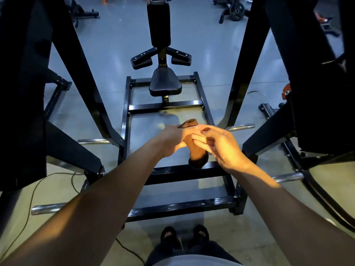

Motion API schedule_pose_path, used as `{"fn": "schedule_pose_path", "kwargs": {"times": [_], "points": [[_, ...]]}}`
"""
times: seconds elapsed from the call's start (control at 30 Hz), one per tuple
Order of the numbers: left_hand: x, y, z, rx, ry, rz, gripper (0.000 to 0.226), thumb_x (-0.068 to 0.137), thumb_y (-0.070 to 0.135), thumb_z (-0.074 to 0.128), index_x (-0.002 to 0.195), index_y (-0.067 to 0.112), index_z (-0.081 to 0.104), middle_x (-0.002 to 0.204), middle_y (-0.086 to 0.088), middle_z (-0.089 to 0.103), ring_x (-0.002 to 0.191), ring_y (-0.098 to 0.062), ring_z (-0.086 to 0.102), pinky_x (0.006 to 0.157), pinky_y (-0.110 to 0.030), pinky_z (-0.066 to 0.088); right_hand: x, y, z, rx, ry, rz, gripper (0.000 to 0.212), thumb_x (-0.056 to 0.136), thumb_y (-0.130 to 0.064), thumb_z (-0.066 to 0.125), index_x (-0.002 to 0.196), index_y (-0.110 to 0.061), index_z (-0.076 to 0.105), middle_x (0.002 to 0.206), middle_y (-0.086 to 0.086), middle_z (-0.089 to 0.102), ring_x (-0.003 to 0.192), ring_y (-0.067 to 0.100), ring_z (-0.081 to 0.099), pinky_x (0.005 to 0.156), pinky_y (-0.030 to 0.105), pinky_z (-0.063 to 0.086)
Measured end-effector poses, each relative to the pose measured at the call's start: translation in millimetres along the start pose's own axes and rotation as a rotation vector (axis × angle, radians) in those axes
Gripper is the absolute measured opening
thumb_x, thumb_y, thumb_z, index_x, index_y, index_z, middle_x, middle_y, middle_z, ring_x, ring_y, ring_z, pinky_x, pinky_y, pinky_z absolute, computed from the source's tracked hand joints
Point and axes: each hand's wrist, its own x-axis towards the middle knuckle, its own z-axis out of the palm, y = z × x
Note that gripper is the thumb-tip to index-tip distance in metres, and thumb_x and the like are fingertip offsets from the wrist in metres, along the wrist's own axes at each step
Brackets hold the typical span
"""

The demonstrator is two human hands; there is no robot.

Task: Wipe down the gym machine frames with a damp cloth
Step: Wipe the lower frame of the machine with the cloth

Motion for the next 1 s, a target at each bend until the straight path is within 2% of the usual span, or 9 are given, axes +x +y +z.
{"fn": "schedule_pose_path", "kwargs": {"times": [0.1, 0.2, 0.23, 0.3, 0.4, 0.5, 0.6, 0.77, 1.0], "points": [[-1, 0, -3, -0.076, -0.021, 0.022, 0.024, 0.102, 0.011, 0.06, 0.123, 0.001, 0.065, 0.115, -0.014, 0.07, 0.109, -0.027, 0.067, 0.102, -0.044, 0.053, 15, 1, -19, -0.085, 0.181, -0.079, 0.031, 0.097, -0.002, 0.053, 0.123, -0.009, 0.069, 0.12, 0.016, 0.073, 0.106, 0.023, 0.071, 0.092, 0.036, 0.06], [-1, 9, -8, -0.096, -0.063, 0.004, 0.02, 0.103, 0.011, 0.058, 0.123, 0.009, 0.063, 0.116, -0.011, 0.071, 0.113, -0.024, 0.068, 0.097, -0.039, 0.054, 24, 4, -33, -0.289, -0.013, 0.015, 0.052, 0.077, -0.024, 0.068, 0.129, -0.022, 0.068, 0.132, 0.001, 0.069, 0.125, 0.017, 0.062, 0.112, 0.04, 0.044], [0, 10, -12, -0.107, -0.053, -0.006, 0.022, 0.103, 0.012, 0.058, 0.125, 0.009, 0.062, 0.115, -0.009, 0.071, 0.111, -0.023, 0.069, 0.095, -0.038, 0.055, 27, 7, -36, -0.378, -0.095, 0.065, 0.044, 0.079, -0.023, 0.071, 0.122, -0.023, 0.072, 0.126, 0.0, 0.072, 0.123, 0.02, 0.064, 0.112, 0.039, 0.044], [4, 9, -20, -0.152, -0.012, -0.012, 0.021, 0.102, 0.014, 0.06, 0.122, 0.011, 0.062, 0.108, -0.005, 0.071, 0.102, -0.019, 0.069, 0.088, -0.034, 0.056, 27, 11, -38, -0.499, -0.139, 0.111, 0.023, 0.09, -0.015, 0.075, 0.112, -0.019, 0.077, 0.112, 0.004, 0.078, 0.112, 0.025, 0.07, 0.108, 0.039, 0.051], [15, -2, -31, -0.232, 0.036, -0.044, 0.003, 0.101, 0.016, 0.06, 0.1, 0.015, 0.063, 0.08, 0.003, 0.062, 0.074, -0.01, 0.061, 0.068, -0.023, 0.052, 23, 14, -32, -0.397, -0.126, 0.123, 0.023, 0.098, -0.02, 0.071, 0.118, -0.01, 0.073, 0.113, 0.015, 0.076, 0.106, 0.027, 0.073, 0.098, 0.04, 0.057], [29, -32, -29, -0.296, 0.092, -0.111, 0.012, 0.1, 0.016, 0.059, 0.087, 0.018, 0.061, 0.064, 0.004, 0.06, 0.058, -0.008, 0.059, 0.057, -0.02, 0.052, 30, 31, -25, -0.44, -0.026, 0.11, 0.016, 0.1, -0.029, 0.068, 0.112, -0.02, 0.073, 0.109, 0.011, 0.077, 0.104, 0.026, 0.074, 0.093, 0.043, 0.061], [33, -69, -21, -0.373, 0.126, -0.244, 0.02, 0.1, 0.03, 0.062, 0.109, 0.012, 0.063, 0.067, -0.004, 0.072, 0.063, -0.017, 0.071, 0.059, -0.027, 0.058, 38, 60, -24, -0.436, 0.021, 0.147, 0.022, 0.102, -0.028, 0.066, 0.123, -0.02, 0.07, 0.111, 0.008, 0.078, 0.107, 0.03, 0.074, 0.092, 0.049, 0.061], [51, -136, -24, -0.426, 0.223, -0.284, 0.052, 0.091, 0.014, 0.075, 0.139, 0.004, 0.055, 0.118, -0.016, 0.073, 0.103, -0.029, 0.073, 0.076, -0.037, 0.063, 40, 102, -40, -0.441, 0.001, 0.236, 0.069, 0.097, -0.02, 0.073, 0.156, -0.028, 0.038, 0.114, 0.001, 0.077, 0.1, 0.018, 0.076, 0.071, 0.028, 0.062], [64, -188, -28, -0.198, 0.085, -0.209, 0.074, 0.085, -0.017, 0.066, 0.147, 0.017, 0.047, 0.13, -0.018, 0.057, 0.111, -0.025, 0.063, 0.079, -0.024, 0.058, 47, 149, -64, -1.137, -0.172, 0.121, 0.076, 0.089, -0.018, 0.081, 0.153, -0.032, 0.044, 0.138, -0.007, 0.06, 0.121, 0.011, 0.058, 0.102, 0.032, 0.052]]}}
